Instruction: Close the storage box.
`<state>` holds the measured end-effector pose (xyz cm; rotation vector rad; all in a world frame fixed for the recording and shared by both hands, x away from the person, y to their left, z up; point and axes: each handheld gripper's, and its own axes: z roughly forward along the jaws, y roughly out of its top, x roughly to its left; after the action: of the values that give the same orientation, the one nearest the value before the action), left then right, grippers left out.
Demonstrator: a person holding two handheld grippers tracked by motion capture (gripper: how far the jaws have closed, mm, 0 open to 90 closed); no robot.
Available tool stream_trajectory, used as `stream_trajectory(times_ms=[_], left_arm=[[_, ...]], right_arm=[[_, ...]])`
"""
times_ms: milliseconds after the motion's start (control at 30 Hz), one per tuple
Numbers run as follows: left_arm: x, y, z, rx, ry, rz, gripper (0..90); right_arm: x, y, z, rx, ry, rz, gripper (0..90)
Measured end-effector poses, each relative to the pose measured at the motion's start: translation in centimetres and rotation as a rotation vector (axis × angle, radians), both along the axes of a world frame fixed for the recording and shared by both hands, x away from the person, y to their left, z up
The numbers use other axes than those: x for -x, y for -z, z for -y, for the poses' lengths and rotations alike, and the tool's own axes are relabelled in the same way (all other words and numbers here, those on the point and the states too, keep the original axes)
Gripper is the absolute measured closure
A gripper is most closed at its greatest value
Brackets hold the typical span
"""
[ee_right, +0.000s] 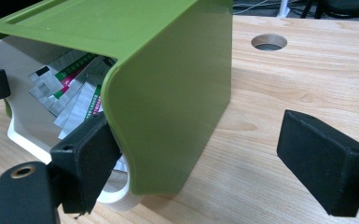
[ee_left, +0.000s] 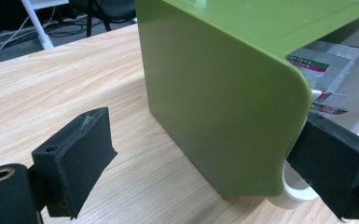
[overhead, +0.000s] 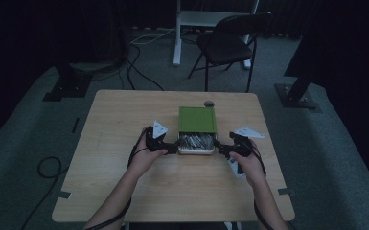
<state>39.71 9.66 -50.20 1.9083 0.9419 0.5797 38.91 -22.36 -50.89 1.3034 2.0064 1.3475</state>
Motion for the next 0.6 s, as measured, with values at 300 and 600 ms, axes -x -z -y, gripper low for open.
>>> stream_trajectory(times_ms=[300,600], left_arm=[[-0.21,-0.02,0.09,-0.009,-0.002,-0.004,9.0],[0.41,-0.12,0.62,0.009,0.027,-0.006,9.1]], right_arm=[[-0.11,0.13,-0.05,-0.008,0.008,0.006,13.2],[0.31,0.36,-0.29,-0.005,-0.029,0.049,14.1]])
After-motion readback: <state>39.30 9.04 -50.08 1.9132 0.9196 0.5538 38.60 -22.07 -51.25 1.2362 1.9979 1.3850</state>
